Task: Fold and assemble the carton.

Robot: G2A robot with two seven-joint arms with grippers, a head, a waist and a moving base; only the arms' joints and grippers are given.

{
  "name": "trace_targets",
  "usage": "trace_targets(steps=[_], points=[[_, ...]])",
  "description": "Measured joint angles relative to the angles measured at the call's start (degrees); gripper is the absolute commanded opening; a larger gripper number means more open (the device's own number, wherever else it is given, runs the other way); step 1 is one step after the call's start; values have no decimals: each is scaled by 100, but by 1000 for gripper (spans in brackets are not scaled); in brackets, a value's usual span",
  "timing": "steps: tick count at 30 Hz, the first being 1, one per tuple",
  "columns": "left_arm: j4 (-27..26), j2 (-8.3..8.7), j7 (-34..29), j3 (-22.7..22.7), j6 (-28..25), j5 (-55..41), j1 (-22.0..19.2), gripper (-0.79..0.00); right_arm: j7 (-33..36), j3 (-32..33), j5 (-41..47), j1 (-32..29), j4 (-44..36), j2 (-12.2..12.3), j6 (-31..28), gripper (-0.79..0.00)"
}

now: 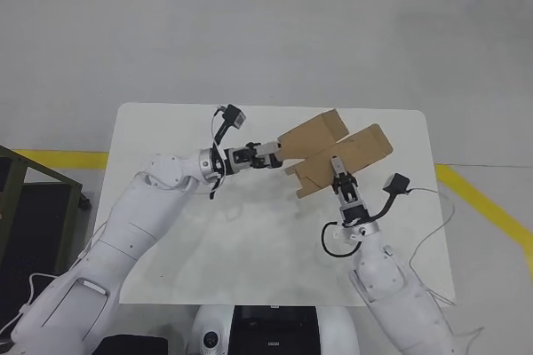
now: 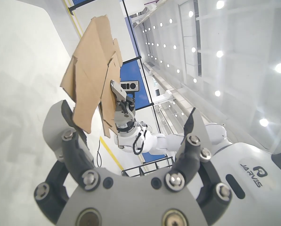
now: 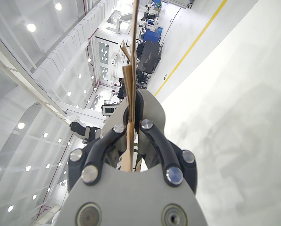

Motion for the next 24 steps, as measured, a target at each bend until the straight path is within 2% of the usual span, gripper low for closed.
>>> trace_targets(steps=[7,16,24], points=[[-111,-2,-295,-137,59,-252,39,0,-225,-58,-386,16,9,-71,124,-785],[-283,3,-348,-302,81,-282,148,0,-456,-139,-769,-1,46,-159,218,-785],[-155,-52,-290,-309,165,-331,56,0,-487,-193,-949,-37,31,-223,207,-785]])
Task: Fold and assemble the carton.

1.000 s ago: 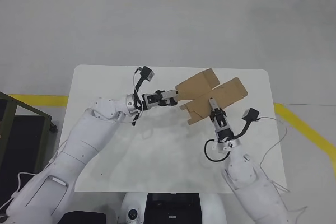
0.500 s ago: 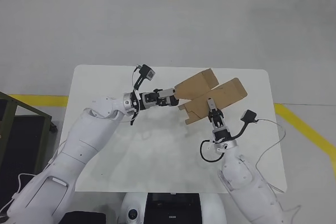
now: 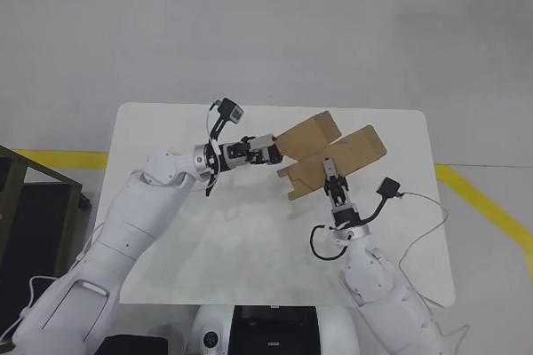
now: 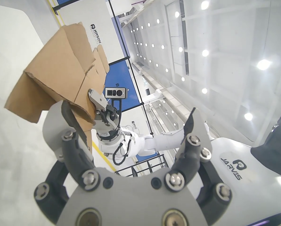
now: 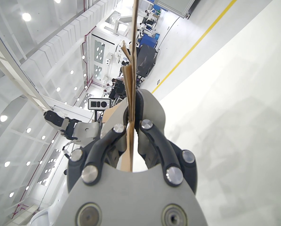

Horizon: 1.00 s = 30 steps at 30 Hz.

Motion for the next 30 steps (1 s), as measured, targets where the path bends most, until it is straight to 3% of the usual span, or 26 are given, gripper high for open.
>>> trace_targets(steps=[20,23,25,27,30], points=[[421,-155,55,137,141,232,-213,-3,-36,55,-287,-72,-40,-129,11,-785],[449,-167,63,143,163,309,-222,-148,-34,65,-313,-78,-36,-147,13,-785],[469,-176,55,153,209,356,-230,-308,-22,73,-319,-82,-35,-159,21,-785],[496,-183,42,166,267,408,-246,-391,-6,81,-331,-85,-33,-168,21,-785],[536,-200,42,189,335,472,-269,-376,17,92,-352,-87,-24,-184,16,-785]])
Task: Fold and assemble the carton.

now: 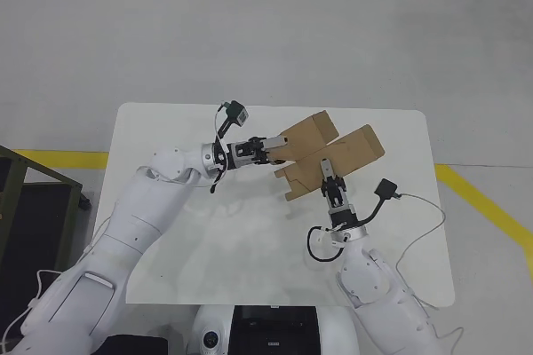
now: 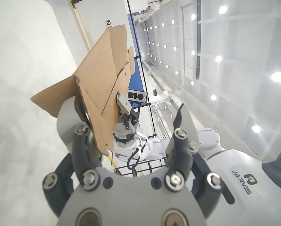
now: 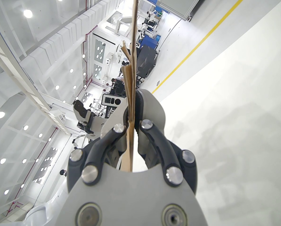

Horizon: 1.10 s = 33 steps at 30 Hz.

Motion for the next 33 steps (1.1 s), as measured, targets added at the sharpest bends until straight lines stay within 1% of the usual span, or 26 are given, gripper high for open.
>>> trace_targets(steps=[2,4,7,10,11,12,13,14,17,19,21,23,25,28,32,33], points=[[25,-12,-1,11,29,28,-13,-320,9,5,-21,-2,5,-11,1,-785],[51,-22,2,16,54,58,-25,-292,20,11,-36,-5,10,-23,1,-785],[93,-34,4,23,111,95,-41,-225,37,23,-64,-8,16,-38,1,-785],[140,-47,-35,41,182,139,-60,-240,58,33,-84,-15,16,-52,-2,-785],[157,-51,-46,47,207,153,-66,-249,63,36,-94,-17,14,-56,-6,-785],[174,-55,-52,52,229,166,-73,-280,66,40,-107,-20,14,-60,-9,-785],[194,-61,-59,59,257,182,-82,-320,68,44,-122,-25,13,-66,-10,-785],[206,-65,-64,63,272,194,-89,-385,69,47,-131,-28,11,-70,-10,-785],[234,-76,-60,67,298,247,-107,-471,66,60,-161,-40,11,-83,-17,-785],[240,-83,-45,62,308,275,-110,-554,66,69,-176,-46,12,-93,-17,-785],[243,-87,-39,56,313,291,-109,-591,66,77,-196,-51,11,-101,-17,-785],[250,-92,-37,47,321,307,-109,-659,64,87,-219,-59,11,-110,-17,-785],[260,-98,-36,41,332,316,-108,-671,63,94,-235,-66,6,-120,-21,-785],[273,-107,-41,32,337,323,-108,-659,65,100,-267,-75,3,-133,-20,-785],[293,-117,-44,16,352,332,-109,-619,73,108,-299,-83,2,-151,-6,-785],[299,-119,-43,12,354,334,-108,-625,75,110,-303,-85,1,-155,-6,-785]])
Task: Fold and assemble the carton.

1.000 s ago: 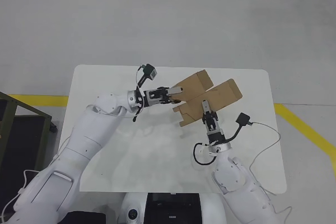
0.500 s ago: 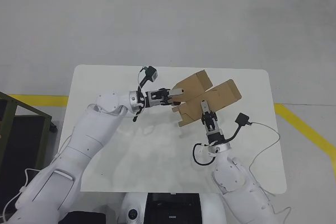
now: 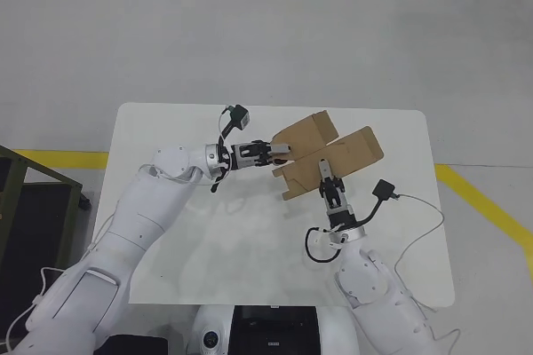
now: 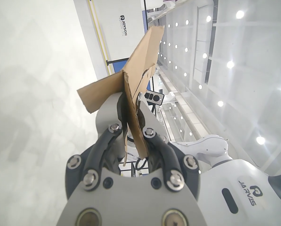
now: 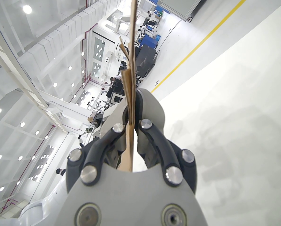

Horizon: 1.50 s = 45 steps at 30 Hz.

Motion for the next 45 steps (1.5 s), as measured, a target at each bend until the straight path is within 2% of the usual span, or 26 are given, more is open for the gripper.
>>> trace_targets(steps=[2,5,6,14,15,16,27,33,36,39,45], points=[[12,-5,0,-9,9,7,1,-646,4,6,-9,-3,0,-9,-1,-785],[21,-12,6,-21,12,20,2,-770,5,16,-26,-8,2,-22,-15,-785],[22,-14,6,-24,11,23,3,-785,7,19,-31,-10,2,-26,-16,-785],[25,-31,0,-59,10,43,17,-785,23,46,-70,-28,0,-58,-11,-785],[24,-32,-3,-63,10,44,19,-785,27,49,-76,-30,0,-62,-10,-480],[22,-34,-9,-69,10,43,21,-785,30,53,-79,-33,0,-67,-1,-12],[-184,3,-100,-290,-65,-4,124,-785,229,387,289,-74,-80,-73,123,0],[-274,88,-291,-546,-129,121,195,-785,814,812,666,-173,-235,-8,9,0],[-302,155,-544,-685,-210,310,225,-785,1365,1059,937,-184,-285,44,-78,0],[-326,234,-755,-825,-285,635,266,-785,2242,1269,1418,-154,-283,107,-254,0],[-481,362,-1322,-986,-383,991,416,-785,4385,1633,2476,-6,-185,258,-718,0]])
